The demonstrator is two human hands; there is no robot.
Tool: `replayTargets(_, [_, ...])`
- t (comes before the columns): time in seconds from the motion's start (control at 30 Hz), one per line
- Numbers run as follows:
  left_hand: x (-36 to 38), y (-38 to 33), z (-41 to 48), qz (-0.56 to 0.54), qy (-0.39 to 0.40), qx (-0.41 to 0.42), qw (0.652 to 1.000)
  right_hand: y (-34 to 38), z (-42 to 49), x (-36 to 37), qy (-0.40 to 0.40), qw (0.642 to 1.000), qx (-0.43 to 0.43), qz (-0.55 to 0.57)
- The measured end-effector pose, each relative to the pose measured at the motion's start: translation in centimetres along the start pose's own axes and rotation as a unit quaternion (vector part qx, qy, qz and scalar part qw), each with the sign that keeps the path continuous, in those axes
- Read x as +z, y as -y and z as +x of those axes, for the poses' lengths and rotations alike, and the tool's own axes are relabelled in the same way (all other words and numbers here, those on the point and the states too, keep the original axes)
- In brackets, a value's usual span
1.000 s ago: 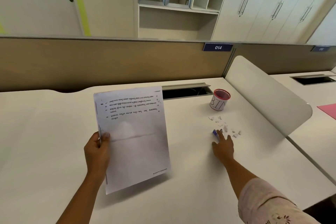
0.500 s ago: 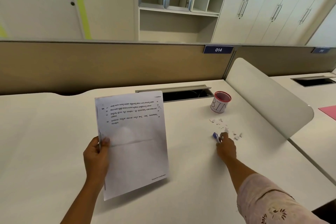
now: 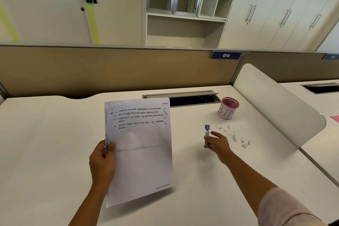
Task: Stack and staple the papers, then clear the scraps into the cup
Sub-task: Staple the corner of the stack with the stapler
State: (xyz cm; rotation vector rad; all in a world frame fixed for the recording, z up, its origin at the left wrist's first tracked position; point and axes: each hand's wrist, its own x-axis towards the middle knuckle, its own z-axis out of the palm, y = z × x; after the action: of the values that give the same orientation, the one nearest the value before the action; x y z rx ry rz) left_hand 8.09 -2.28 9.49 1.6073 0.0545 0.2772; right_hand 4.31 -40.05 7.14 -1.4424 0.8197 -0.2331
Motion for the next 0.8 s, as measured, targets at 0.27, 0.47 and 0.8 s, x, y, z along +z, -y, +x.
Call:
replayTargets(0.27, [-0.5, 0.1, 0.5, 0.015, -0.010, 0.017, 1.000, 2.5, -3.7, 3.9, 0.155, 0.968, 0.039, 0.194])
replayTargets(0.47, [-0.6, 0.0, 0.5, 0.007, -0.009, 0.014, 1.000, 4.2, -5.4, 5.0, 0.212, 0.952, 0.060, 0.213])
replayTargets(0.8, [-0.7, -0.2, 0.2, 0.002, -0.012, 0.018, 1.000, 3.9, -5.7, 5.7, 0.270, 0.916, 0.097, 0.281])
